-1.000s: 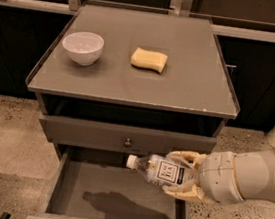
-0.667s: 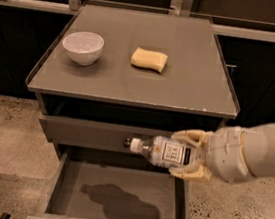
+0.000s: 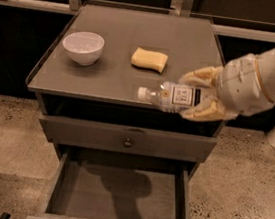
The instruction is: Pick blue plastic bottle from middle drawer and place on counter
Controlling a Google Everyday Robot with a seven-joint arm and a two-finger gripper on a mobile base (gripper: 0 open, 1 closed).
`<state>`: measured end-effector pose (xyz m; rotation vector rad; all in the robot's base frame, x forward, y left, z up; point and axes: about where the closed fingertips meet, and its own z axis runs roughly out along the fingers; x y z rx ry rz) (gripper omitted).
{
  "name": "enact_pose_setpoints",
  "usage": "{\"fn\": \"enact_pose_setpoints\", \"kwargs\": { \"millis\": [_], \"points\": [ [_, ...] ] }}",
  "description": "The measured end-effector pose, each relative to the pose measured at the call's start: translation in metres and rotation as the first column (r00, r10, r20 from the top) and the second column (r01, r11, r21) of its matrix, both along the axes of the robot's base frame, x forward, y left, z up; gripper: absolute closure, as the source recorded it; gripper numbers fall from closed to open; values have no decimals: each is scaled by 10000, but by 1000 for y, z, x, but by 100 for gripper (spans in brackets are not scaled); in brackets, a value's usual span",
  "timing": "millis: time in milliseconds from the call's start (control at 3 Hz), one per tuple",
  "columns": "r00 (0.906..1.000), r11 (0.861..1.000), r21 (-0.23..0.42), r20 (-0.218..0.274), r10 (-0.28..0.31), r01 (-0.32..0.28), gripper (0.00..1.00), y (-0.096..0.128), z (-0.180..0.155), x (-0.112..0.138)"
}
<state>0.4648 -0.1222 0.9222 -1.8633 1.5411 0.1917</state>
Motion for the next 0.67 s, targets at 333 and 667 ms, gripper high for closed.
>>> {"fn": "enact_pose_setpoints", "kwargs": {
  "millis": [333, 667],
  "points": [
    [9947, 9945, 589, 598, 836, -871, 100, 0, 20, 42],
    [9848, 9797, 1271, 985, 1431, -1551, 100, 2, 29, 79]
  ]
}}
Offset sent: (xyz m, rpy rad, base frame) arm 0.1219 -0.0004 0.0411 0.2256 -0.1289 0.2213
